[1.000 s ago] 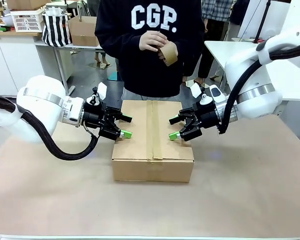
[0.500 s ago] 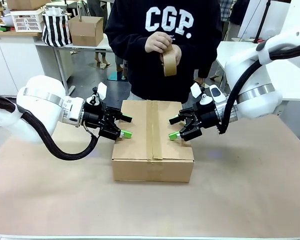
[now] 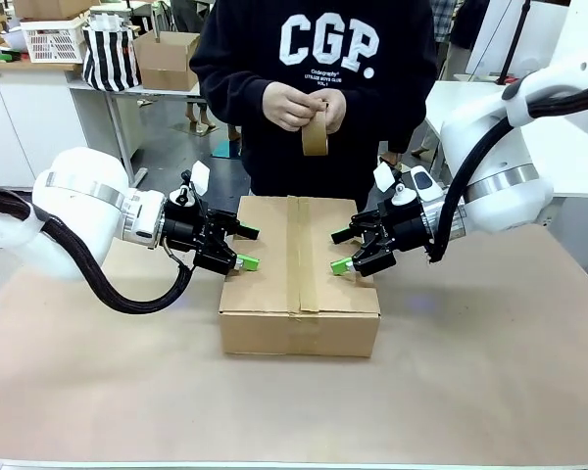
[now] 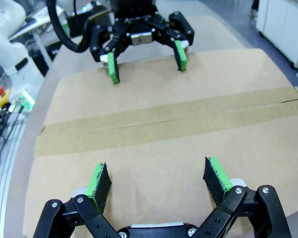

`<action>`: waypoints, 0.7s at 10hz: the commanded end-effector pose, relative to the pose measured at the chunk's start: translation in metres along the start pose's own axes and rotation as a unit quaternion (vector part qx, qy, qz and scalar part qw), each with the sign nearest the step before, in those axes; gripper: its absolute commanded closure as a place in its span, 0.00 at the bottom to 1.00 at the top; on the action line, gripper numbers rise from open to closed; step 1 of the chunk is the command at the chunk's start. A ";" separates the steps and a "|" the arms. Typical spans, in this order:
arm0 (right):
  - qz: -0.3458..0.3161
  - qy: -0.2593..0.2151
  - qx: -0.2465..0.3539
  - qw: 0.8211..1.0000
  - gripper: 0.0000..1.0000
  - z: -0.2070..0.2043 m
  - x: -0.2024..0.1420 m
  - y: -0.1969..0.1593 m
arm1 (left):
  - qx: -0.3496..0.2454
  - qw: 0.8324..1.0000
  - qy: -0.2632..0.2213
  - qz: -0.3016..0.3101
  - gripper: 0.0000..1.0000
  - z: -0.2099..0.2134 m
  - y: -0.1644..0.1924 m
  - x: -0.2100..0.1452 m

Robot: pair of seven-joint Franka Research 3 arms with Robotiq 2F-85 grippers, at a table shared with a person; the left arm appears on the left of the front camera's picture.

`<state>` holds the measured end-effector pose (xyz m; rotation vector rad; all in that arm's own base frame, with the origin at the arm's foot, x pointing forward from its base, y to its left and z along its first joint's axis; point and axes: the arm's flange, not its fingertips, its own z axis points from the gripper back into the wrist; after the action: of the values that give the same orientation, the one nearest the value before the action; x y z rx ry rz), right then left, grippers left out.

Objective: Pack the gift set into the box.
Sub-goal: Press and hold the closed box until the human finishes sealing it.

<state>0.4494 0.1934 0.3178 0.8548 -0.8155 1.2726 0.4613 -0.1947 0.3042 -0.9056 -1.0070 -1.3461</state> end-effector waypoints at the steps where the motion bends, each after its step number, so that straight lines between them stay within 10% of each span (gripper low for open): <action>1: 0.000 0.003 -0.002 1.000 0.00 0.000 -0.004 0.003 | 0.001 1.000 -0.003 -0.005 0.00 0.000 -0.001 -0.004; 7: 0.000 0.003 -0.002 1.000 0.00 0.000 -0.004 0.003 | 0.001 1.000 -0.003 -0.005 0.00 0.000 -0.001 -0.004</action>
<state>0.4494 0.1934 0.3178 0.8548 -0.8155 1.2726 0.4613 -0.1947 0.3042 -0.9056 -1.0070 -1.3461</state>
